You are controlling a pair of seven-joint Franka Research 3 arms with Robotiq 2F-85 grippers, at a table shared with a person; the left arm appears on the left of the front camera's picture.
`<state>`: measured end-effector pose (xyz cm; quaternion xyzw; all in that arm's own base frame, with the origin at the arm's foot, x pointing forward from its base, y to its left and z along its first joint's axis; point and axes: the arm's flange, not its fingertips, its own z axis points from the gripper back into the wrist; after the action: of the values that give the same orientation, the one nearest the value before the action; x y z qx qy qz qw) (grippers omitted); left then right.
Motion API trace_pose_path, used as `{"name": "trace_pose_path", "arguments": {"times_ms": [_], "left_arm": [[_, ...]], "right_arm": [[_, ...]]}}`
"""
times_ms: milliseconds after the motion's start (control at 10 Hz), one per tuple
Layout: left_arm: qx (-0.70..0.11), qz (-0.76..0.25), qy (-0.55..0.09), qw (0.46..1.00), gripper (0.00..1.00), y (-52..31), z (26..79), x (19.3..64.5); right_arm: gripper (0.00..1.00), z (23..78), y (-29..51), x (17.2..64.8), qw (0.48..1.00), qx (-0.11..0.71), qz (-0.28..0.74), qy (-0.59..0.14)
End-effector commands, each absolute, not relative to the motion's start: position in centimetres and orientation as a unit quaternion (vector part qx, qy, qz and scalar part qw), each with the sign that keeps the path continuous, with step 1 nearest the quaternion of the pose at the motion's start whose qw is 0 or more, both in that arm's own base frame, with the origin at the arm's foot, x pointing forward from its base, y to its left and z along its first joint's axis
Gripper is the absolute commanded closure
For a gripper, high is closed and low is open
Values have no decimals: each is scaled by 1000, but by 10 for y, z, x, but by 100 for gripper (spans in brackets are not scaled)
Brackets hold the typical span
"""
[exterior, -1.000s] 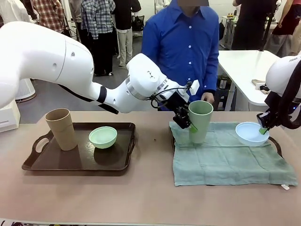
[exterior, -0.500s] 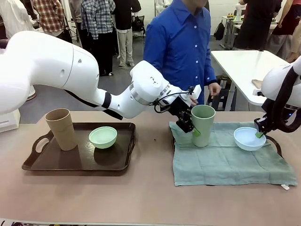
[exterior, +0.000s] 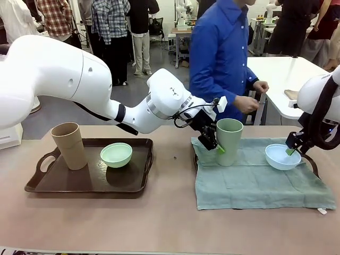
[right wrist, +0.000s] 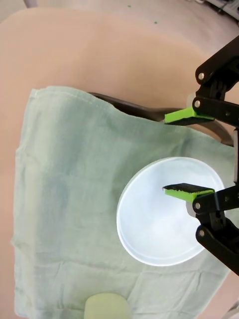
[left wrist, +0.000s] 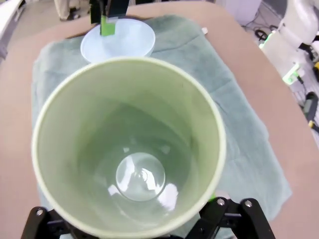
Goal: Set up a tray with a mat and arrange the tableware.
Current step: Place the Picnic Bowl and Reusable plastic cup back onto the Handle tray in front of the human's position.
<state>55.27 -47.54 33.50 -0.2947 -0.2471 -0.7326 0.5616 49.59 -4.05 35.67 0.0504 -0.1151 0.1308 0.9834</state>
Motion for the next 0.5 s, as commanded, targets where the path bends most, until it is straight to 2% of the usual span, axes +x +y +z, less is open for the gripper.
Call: {"name": "trace_pose_path", "arguments": {"times_ms": [0,200,400], "left_arm": [[-280,-715,-194,611,0,-468,341,546],[-278,-703,-131,642,0,-459,348,541],[-243,-680,-81,687,0,-443,366,531]], "right_arm": [[47,380,-39,474,982,20,136,-133],[47,414,-47,458,983,38,117,-139],[47,448,-54,441,979,57,116,-155]]}}
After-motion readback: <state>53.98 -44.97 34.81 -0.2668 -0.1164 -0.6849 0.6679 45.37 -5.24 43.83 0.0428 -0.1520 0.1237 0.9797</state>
